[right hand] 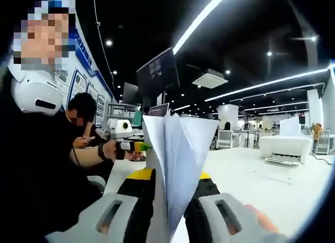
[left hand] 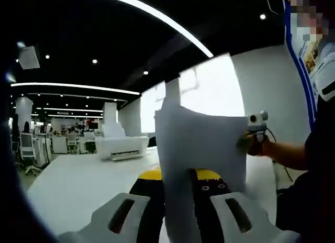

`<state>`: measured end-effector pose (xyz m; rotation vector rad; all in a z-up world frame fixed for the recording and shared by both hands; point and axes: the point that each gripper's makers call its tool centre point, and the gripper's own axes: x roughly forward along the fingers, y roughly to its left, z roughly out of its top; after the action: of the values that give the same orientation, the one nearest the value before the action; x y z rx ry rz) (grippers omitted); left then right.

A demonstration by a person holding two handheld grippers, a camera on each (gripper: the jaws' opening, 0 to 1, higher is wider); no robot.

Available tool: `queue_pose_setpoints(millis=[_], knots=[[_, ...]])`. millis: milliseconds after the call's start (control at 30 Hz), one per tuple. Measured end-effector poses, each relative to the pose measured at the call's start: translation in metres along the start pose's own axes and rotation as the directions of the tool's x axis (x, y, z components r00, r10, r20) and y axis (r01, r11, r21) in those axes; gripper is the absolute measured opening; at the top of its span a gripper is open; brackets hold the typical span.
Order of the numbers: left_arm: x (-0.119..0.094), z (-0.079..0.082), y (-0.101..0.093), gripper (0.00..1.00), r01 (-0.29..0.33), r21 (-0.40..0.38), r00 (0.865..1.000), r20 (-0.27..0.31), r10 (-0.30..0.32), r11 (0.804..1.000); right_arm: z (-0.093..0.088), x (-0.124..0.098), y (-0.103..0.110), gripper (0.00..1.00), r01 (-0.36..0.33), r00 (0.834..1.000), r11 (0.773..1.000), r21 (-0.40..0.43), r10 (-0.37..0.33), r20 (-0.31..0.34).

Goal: Organize the stack of printing papers by aligning and flattening the scattered papers on the table

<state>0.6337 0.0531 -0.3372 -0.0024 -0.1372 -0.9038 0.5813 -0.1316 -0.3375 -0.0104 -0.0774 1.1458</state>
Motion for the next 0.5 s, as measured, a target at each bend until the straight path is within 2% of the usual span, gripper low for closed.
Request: queue_pose_setpoints(millis=[100, 233, 400, 433, 500], knots=[[-0.001, 0.006, 0.001, 0.25, -0.008, 0.017, 1.000, 0.001, 0.008, 1.000, 0.001, -0.007, -0.011, 0.25, 0.048, 0.999, 0.999, -0.017, -0.048, -0.005], [0.001, 0.026, -0.001, 0.25, 0.019, -0.009, 0.998, 0.067, -0.018, 1.000, 0.006, -0.015, -0.017, 0.25, 0.070, 0.997, 0.998, 0.001, -0.070, 0.016], [0.009, 0.017, -0.008, 0.25, 0.038, -0.013, 0.998, 0.047, -0.037, 0.999, -0.004, -0.008, -0.022, 0.24, 0.109, 0.994, 0.994, -0.005, -0.109, -0.029], [0.010, 0.016, -0.008, 0.25, 0.040, -0.016, 0.998, 0.045, -0.039, 0.999, -0.007, -0.006, -0.022, 0.22, 0.108, 0.993, 0.994, -0.005, -0.108, -0.042], [0.010, 0.015, -0.009, 0.24, 0.041, -0.024, 0.998, 0.040, -0.040, 0.999, -0.011, -0.003, -0.023, 0.07, 0.112, 0.991, 0.993, -0.022, -0.114, -0.064]])
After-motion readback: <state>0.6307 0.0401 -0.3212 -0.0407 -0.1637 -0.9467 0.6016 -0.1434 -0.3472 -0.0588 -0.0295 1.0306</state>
